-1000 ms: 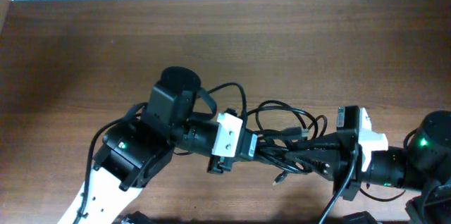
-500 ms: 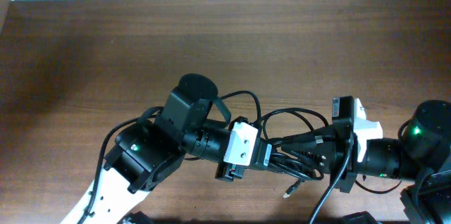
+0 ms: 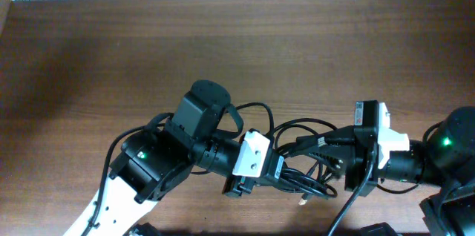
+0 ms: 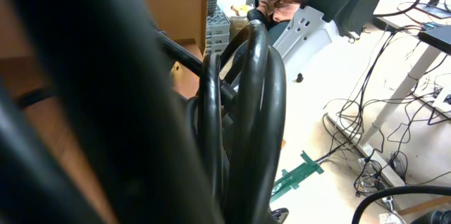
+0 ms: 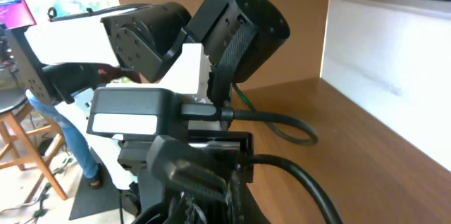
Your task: Untangle cables
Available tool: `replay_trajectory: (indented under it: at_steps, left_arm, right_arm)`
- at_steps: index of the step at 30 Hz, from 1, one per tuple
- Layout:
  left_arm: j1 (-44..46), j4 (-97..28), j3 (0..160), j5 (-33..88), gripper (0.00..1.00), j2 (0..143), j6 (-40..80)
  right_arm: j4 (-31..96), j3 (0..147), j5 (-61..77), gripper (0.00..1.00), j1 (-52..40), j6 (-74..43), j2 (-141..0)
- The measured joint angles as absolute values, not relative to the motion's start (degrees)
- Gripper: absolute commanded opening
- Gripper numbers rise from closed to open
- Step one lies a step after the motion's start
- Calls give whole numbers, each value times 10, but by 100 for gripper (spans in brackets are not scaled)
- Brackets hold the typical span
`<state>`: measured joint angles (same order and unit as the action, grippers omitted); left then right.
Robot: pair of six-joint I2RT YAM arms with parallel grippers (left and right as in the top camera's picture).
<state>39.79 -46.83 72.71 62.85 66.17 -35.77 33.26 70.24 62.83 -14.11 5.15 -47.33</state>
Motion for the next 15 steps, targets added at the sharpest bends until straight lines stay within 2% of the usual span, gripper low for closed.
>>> replay_trajectory:
  at_steps: [8,15]
  left_arm:
    - [399,-469,727,654,0,663,-366]
    - [435,-462,735,646,0,669,-366]
  right_arm:
    - [311,702,618,4,-147,67,-479]
    - [219,700,650,4,-154,75,-500]
